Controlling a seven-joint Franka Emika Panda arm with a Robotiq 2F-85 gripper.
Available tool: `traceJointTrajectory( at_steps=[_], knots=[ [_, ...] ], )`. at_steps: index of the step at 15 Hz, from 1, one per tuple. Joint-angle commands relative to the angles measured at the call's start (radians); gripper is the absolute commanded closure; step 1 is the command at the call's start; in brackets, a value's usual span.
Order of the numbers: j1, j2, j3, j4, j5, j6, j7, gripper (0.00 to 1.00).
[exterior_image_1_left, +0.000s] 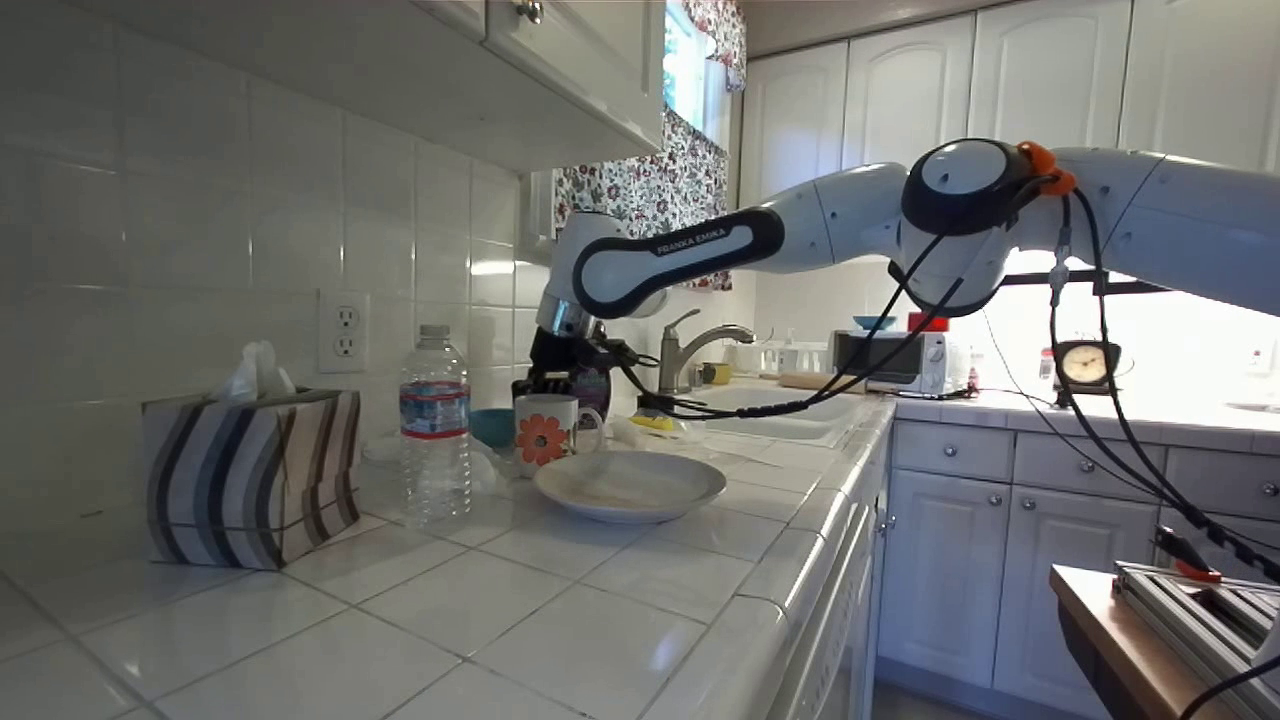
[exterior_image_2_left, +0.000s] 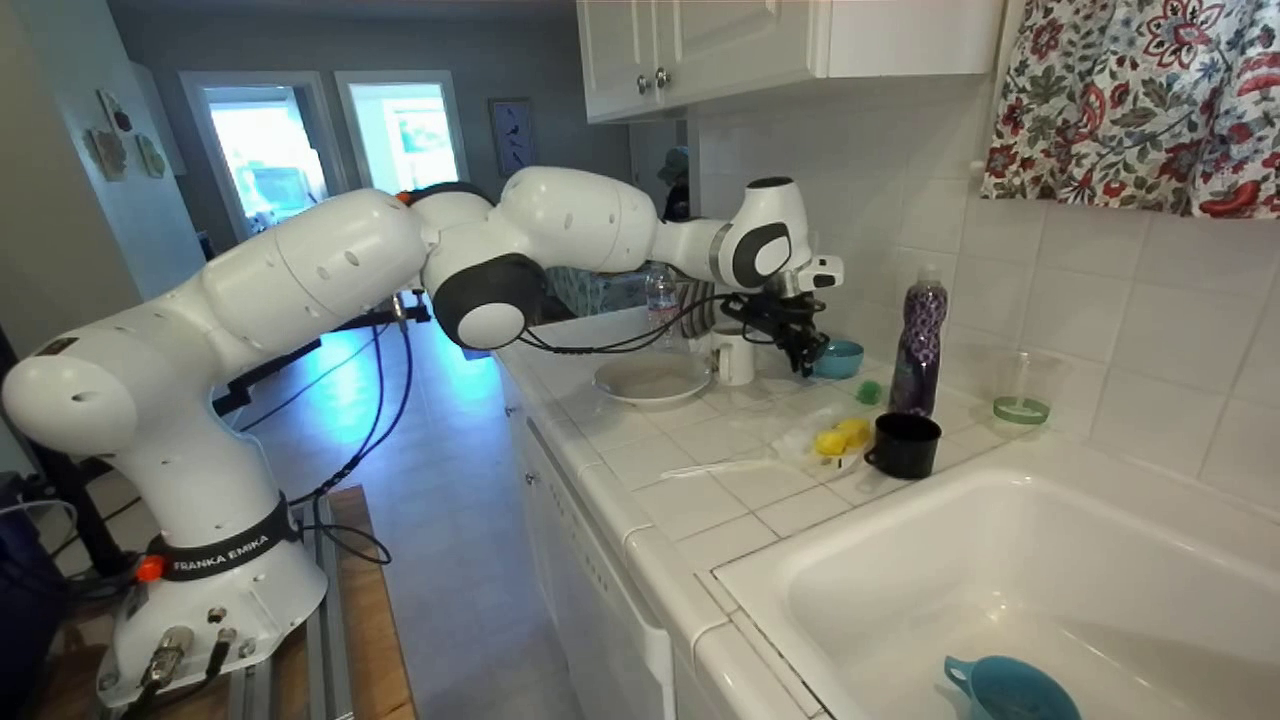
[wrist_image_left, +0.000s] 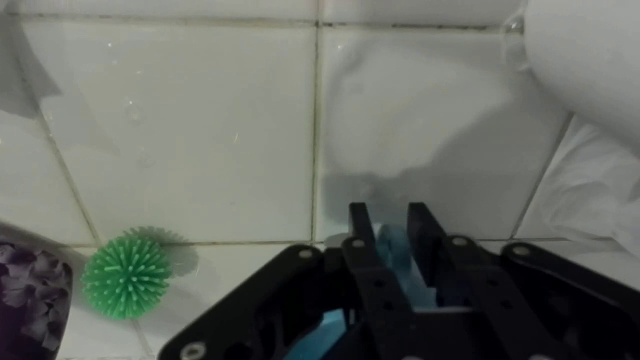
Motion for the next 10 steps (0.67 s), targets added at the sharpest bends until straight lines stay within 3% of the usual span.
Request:
traceJointTrajectory(
  at_steps=[1,4,7,10],
  knots=[
    [0.019,-0.160,-0.197,-0.205,0.250,0.115,-0.026,0.41],
    [0.089,-0.271,-0.360,-0.340,0.405,0.212,-0.065,0.21],
    [0.154,-0.369,-0.462,-0.456,0.476,0.262,-0.085,0.02],
    [0.213,-0.427,-0.521,-0.539,0.512,0.275,-0.099,0.00]
  ],
)
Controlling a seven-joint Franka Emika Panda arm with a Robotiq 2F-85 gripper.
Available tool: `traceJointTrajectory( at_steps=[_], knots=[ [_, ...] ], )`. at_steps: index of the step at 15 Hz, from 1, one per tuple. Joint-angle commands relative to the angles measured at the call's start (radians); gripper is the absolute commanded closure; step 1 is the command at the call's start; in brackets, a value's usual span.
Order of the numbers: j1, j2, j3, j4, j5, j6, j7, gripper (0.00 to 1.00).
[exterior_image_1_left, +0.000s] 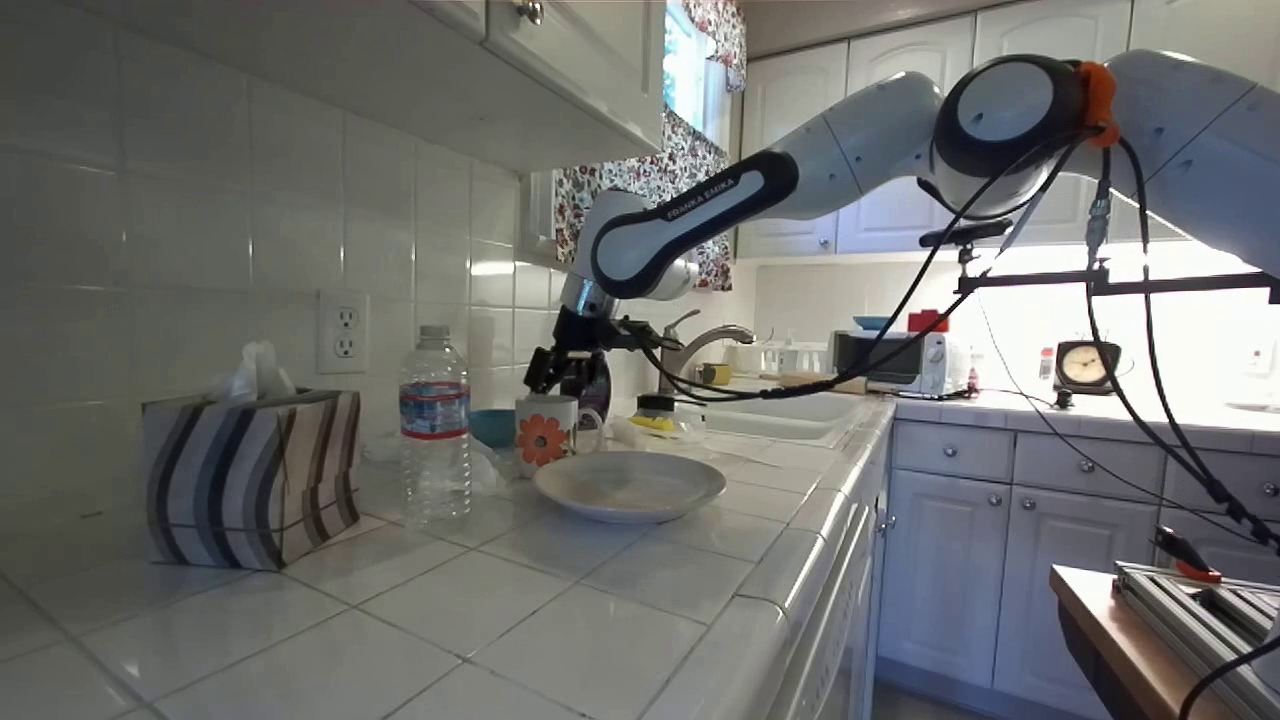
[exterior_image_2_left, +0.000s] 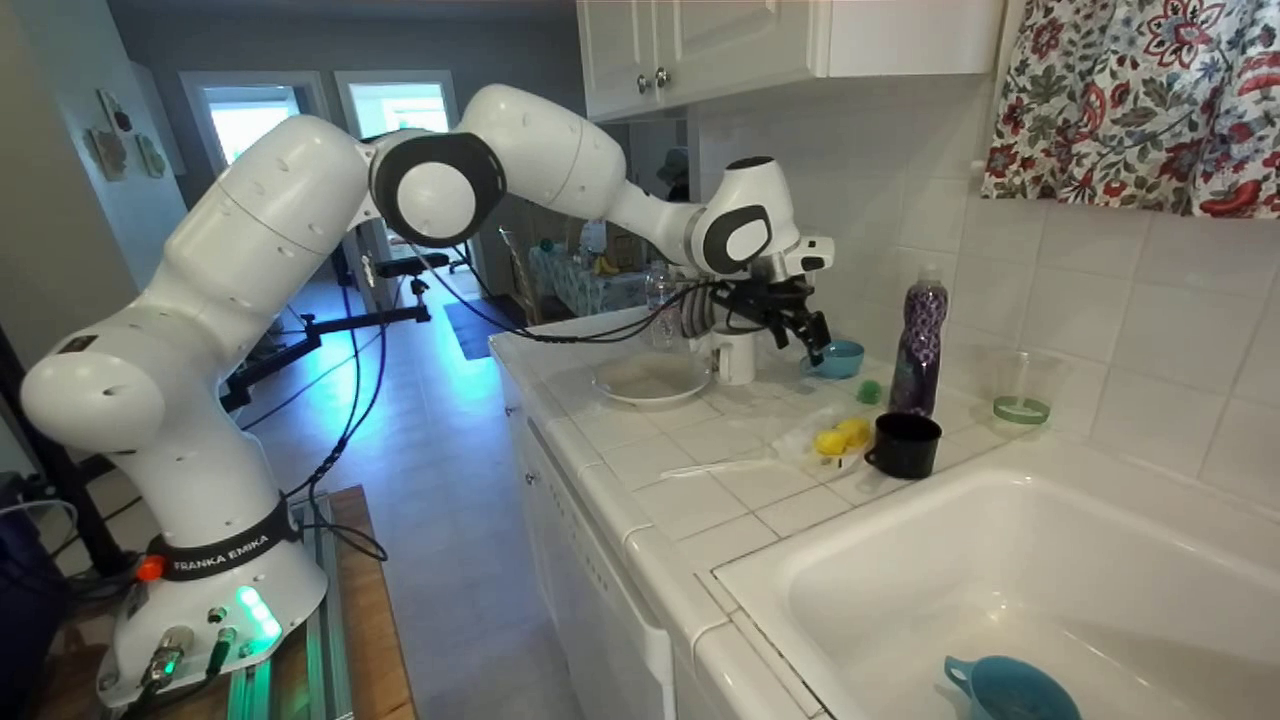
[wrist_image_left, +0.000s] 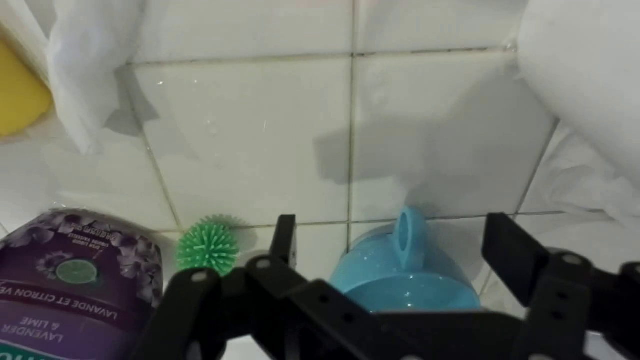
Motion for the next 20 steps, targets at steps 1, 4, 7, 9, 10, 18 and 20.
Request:
traceJointTrajectory(
  at_steps=[1,4,7,9,10,18,20],
  knots=[
    [0.063,-0.119,-0.073,-0.181,0.072,0.034,-0.037,0.00],
    [0.102,-0.166,-0.109,-0.262,0.083,0.046,-0.024,0.00],
    [0.145,-0.219,-0.163,-0.333,0.057,0.068,0.009,0.00],
    [0.174,-0.249,-0.200,-0.374,0.041,0.079,0.037,0.00],
    [0.190,-0.262,-0.218,-0.396,0.034,0.086,0.055,0.00],
    [0.337,-0.397,-0.367,-0.604,-0.062,0.129,0.287,0.00],
    [0.379,-0.431,-0.405,-0.646,-0.115,0.124,0.380,0.00]
  ],
)
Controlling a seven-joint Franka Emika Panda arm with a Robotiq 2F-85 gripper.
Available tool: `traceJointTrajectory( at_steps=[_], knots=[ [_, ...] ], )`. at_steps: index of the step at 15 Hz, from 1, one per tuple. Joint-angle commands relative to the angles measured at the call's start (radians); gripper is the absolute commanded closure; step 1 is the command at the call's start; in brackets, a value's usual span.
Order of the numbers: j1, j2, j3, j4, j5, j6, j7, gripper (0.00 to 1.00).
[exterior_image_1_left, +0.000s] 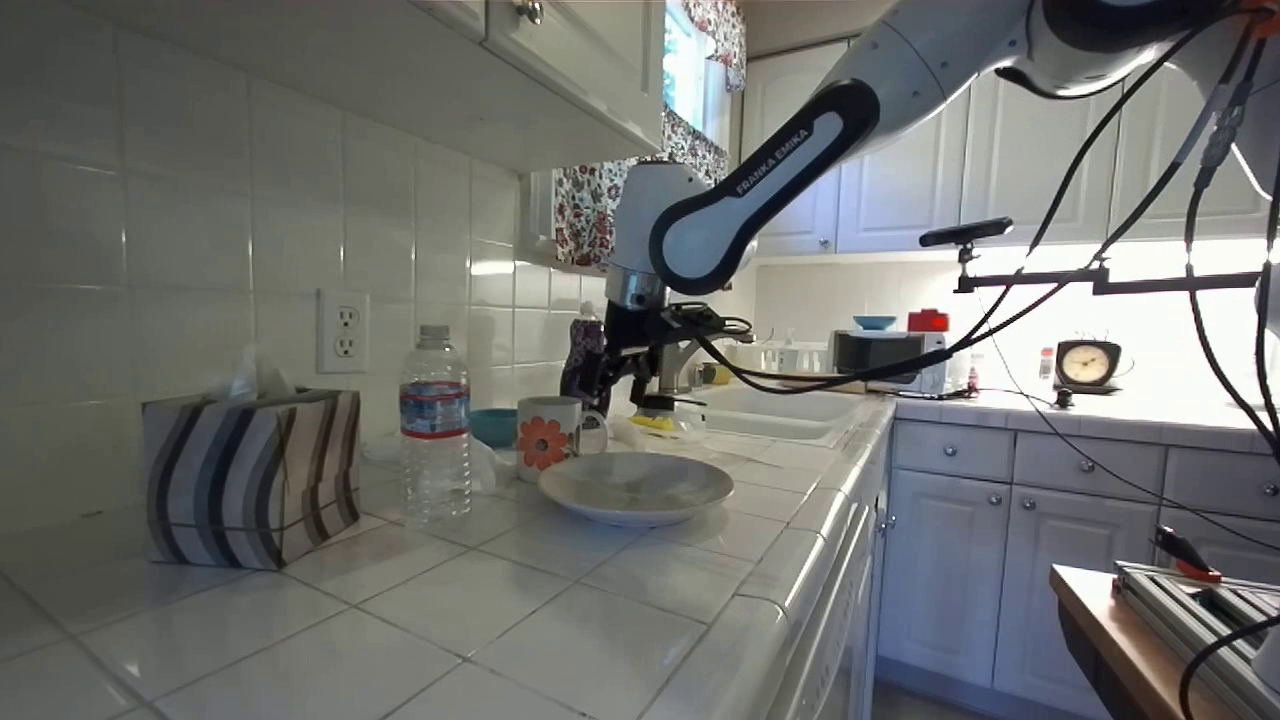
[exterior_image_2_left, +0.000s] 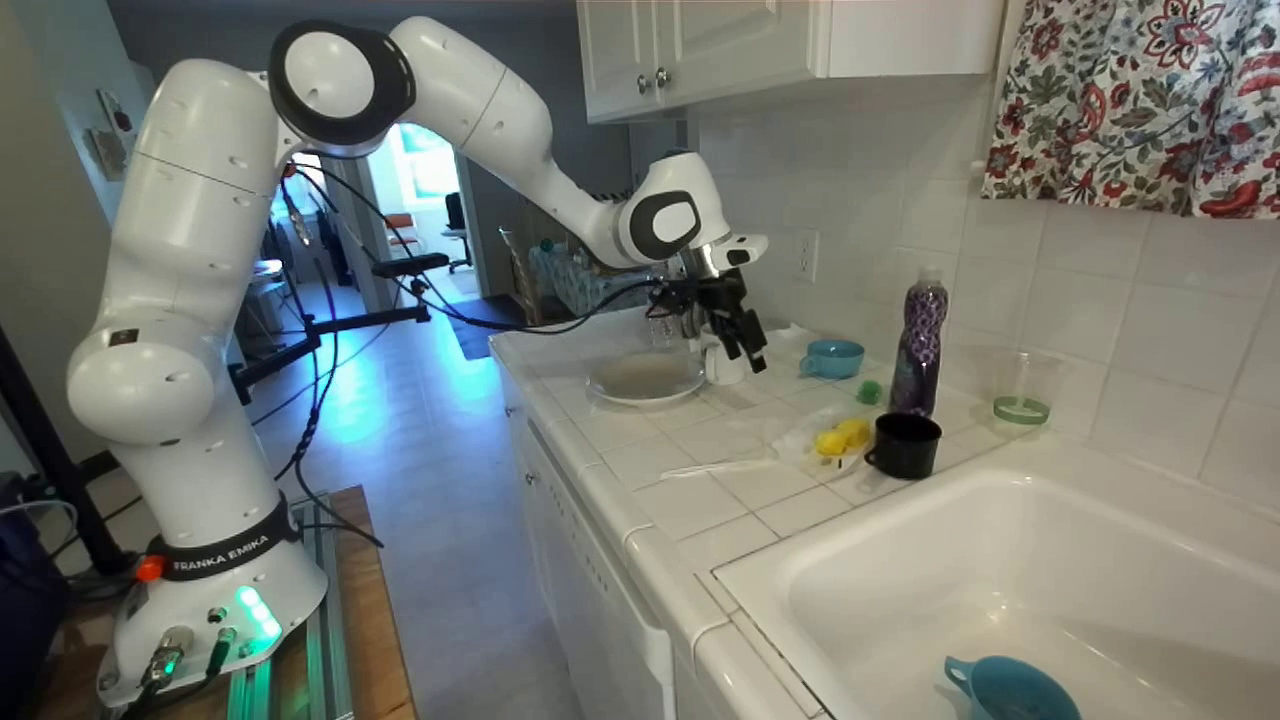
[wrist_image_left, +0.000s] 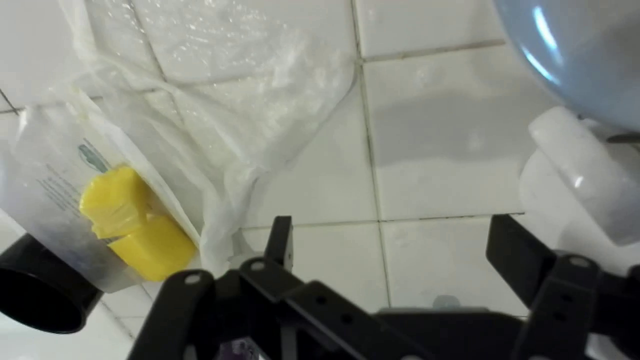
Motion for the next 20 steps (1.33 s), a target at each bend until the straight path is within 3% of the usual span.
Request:
traceJointTrajectory(
  at_steps=[1,3,8,13,14,16,20],
  knots=[
    [0.081,-0.103,-0.073,-0.137,-0.113,0.021,0.185,0.00],
    [0.126,-0.128,-0.117,-0.163,-0.198,-0.003,0.308,0.00],
    [0.159,-0.218,-0.126,-0.256,-0.390,0.037,0.510,0.00],
    [0.111,-0.333,-0.076,-0.390,-0.618,0.296,0.568,0.00],
    [0.144,-0.346,-0.116,-0.420,-0.633,0.369,0.565,0.00],
    [0.135,-0.379,-0.112,-0.474,-0.638,0.473,0.551,0.00],
    [0.098,-0.437,-0.045,-0.630,-0.517,0.695,0.428,0.00]
  ],
)
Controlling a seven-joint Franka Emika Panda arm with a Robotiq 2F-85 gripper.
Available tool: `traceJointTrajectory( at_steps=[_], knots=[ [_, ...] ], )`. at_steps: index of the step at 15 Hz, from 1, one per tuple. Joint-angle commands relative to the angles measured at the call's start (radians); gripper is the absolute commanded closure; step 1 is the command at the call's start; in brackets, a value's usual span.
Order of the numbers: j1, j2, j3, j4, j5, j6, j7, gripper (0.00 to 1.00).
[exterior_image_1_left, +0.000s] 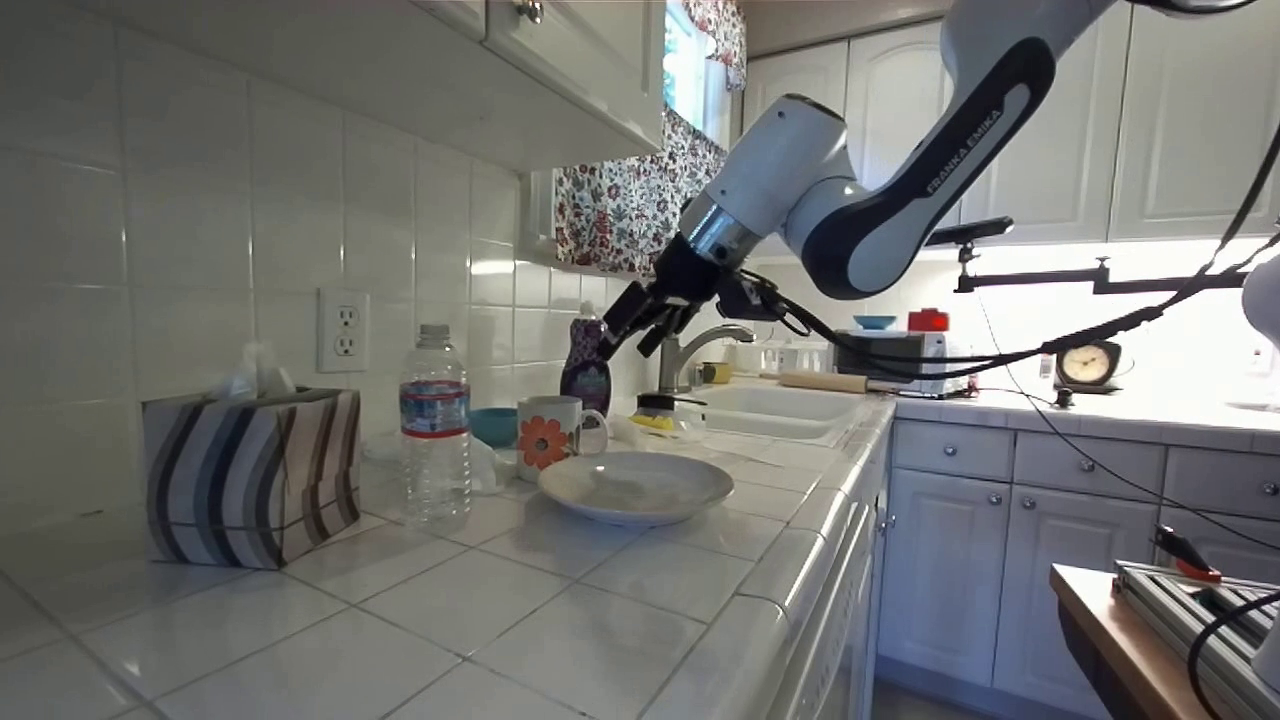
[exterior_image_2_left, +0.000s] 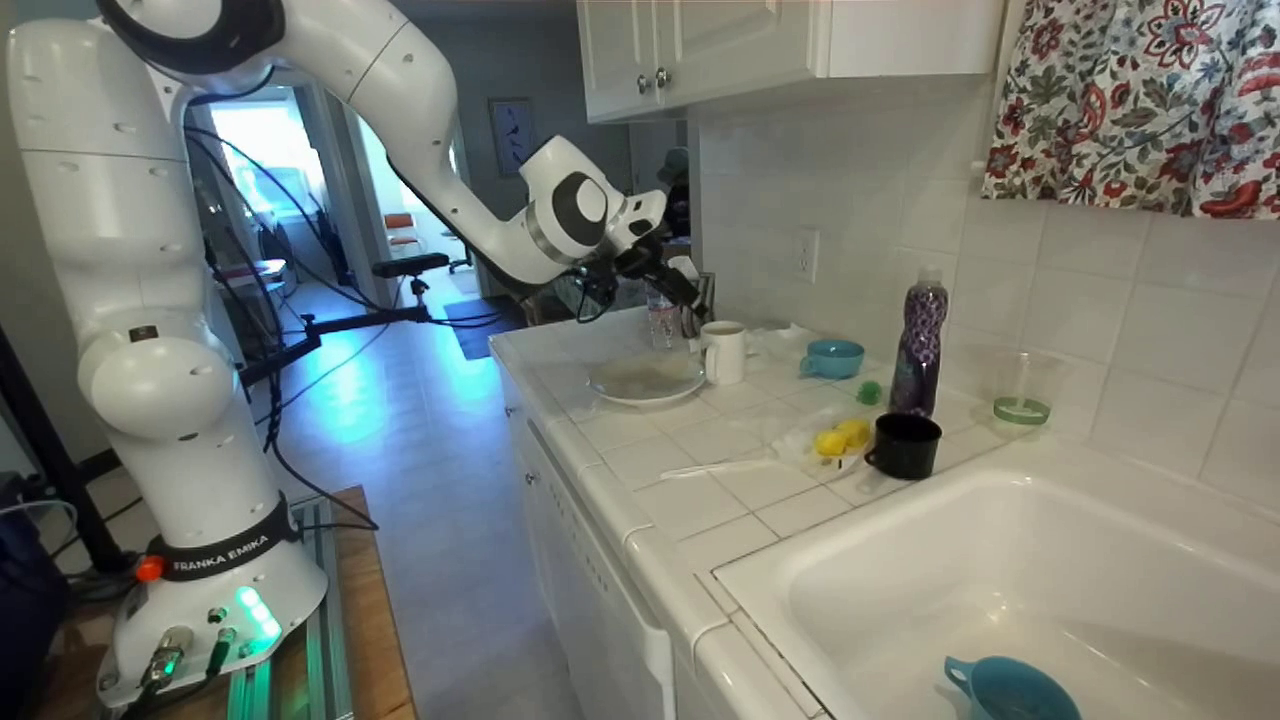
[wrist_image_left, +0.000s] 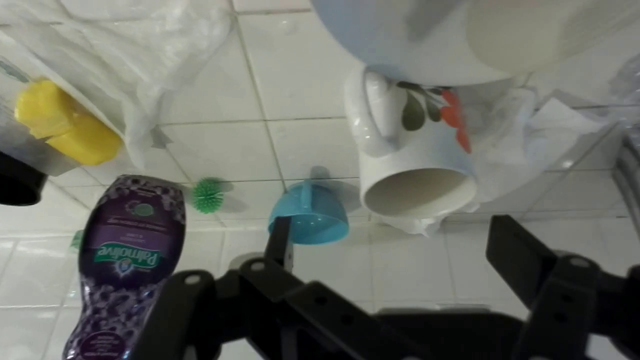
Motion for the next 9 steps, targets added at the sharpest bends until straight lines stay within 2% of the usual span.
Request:
traceJointTrajectory(
  at_steps=[1,3,6,7,8,9],
  knots=[
    [-0.047,-0.096,0.091,-0.187,0.105,0.144,-0.127,0.00],
    [-0.074,-0.129,0.188,-0.277,0.163,0.153,-0.177,0.00],
    [-0.084,-0.167,0.311,-0.362,0.269,0.079,-0.228,0.00],
    [-0.076,-0.179,0.334,-0.376,0.316,0.048,-0.257,0.00],
    [-0.063,-0.111,0.289,-0.315,0.235,0.101,-0.190,0.00],
    [-0.063,-0.123,0.314,-0.334,0.265,0.083,-0.207,0.00]
  ],
)
